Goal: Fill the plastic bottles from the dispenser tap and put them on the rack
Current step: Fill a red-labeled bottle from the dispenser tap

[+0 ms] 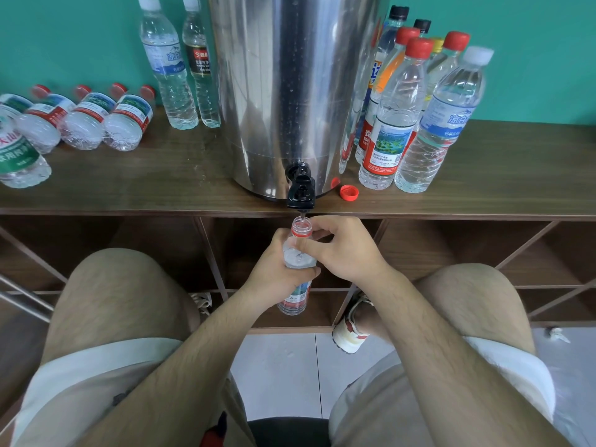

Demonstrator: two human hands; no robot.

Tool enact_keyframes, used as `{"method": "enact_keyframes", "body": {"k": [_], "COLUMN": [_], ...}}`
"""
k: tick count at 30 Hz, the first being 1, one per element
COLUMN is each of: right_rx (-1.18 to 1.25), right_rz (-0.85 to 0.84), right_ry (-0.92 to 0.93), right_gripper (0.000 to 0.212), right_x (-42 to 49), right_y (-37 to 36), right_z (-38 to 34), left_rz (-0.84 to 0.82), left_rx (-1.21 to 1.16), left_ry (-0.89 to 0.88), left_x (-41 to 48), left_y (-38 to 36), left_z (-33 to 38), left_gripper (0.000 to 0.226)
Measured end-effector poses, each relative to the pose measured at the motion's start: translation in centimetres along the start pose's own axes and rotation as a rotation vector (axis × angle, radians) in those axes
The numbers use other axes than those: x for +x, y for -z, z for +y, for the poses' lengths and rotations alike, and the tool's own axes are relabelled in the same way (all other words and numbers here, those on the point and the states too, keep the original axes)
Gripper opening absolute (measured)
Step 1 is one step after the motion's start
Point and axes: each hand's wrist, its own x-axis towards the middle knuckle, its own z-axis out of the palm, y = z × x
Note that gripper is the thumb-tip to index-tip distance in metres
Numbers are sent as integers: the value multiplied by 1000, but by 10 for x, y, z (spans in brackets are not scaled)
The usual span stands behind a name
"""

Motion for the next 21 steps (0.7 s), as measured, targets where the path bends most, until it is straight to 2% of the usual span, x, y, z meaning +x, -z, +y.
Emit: {"method": "enact_keyframes", "body": {"k": [21], "right_rx": [-14], "right_rz": [-5], "right_ry": [-15], "right_gripper": [31], "right_x": [-1], "right_y": [1], "right_z": [-4], "left_rz": [5], "left_rx": [3], "left_ry": [-19], "left_x": [-1], "left_y": [0], "left_z": [0], "left_gripper": [77]}}
